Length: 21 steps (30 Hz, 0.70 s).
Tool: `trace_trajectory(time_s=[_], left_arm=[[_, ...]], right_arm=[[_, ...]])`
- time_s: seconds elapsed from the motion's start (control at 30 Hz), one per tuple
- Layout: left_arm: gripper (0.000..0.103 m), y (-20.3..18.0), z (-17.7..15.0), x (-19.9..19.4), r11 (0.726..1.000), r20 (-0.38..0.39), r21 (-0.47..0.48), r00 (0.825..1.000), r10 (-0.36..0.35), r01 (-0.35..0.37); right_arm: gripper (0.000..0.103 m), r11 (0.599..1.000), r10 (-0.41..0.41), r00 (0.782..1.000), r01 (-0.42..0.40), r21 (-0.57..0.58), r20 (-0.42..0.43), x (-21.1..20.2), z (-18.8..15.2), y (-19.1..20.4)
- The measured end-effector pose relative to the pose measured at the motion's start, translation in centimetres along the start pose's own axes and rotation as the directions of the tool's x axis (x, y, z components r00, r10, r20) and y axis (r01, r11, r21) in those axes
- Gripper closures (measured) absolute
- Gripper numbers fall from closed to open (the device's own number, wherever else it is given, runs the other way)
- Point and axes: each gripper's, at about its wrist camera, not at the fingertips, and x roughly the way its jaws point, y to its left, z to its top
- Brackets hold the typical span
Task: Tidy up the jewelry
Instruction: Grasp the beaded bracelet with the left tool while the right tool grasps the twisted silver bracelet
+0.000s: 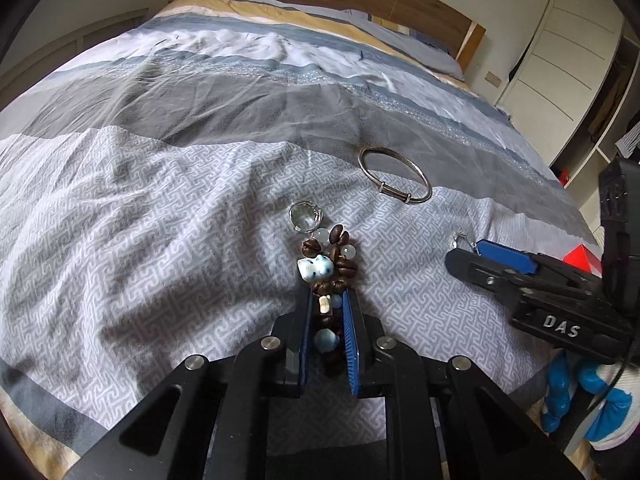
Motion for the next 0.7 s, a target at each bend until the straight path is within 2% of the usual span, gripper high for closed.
trace_trajectory(time_s=[0.1,0.17,0.2,0.47,0.7], left_arm=[[0.091,0.0,-0.1,-0.1,1.000,0.004,-0.004,1.000,0.001,-0.001],[0.091,-0.3,-0.1,-0.2,1.000,0.006,0.010,1.000,0.015,-0.015],[0.091,-0.6,-0.1,-0.2,1.000,0.007,0.018,1.000,0.022,-0.022],[0.092,-1.6,-0.7,-1.9,0.999,0.000,0.024,1.000,0.023,-0.023],[0.092,-3.7,-1.7,-5.0,0.998,0.009,0.053,1.000,0.026,-0.026]], right_arm=[[0.052,1.000,-0.015,1.000,0.015,-0.016,-0.001,0.4,-0.1,0.3],[0.062,0.999,-0.024,1.000,0.024,-0.020,0.001,0.5,-0.2,0.3],[0.063,1.000,-0.027,1.000,0.027,-0.015,0.001,0.4,-0.3,0.3],[0.064,0.999,-0.005,1.000,0.005,0.032,0.015,-1.5,-1.1,0.2],[0.064,0.999,0.009,0.999,-0.010,0.032,0.047,-5.9,-2.1,1.3]])
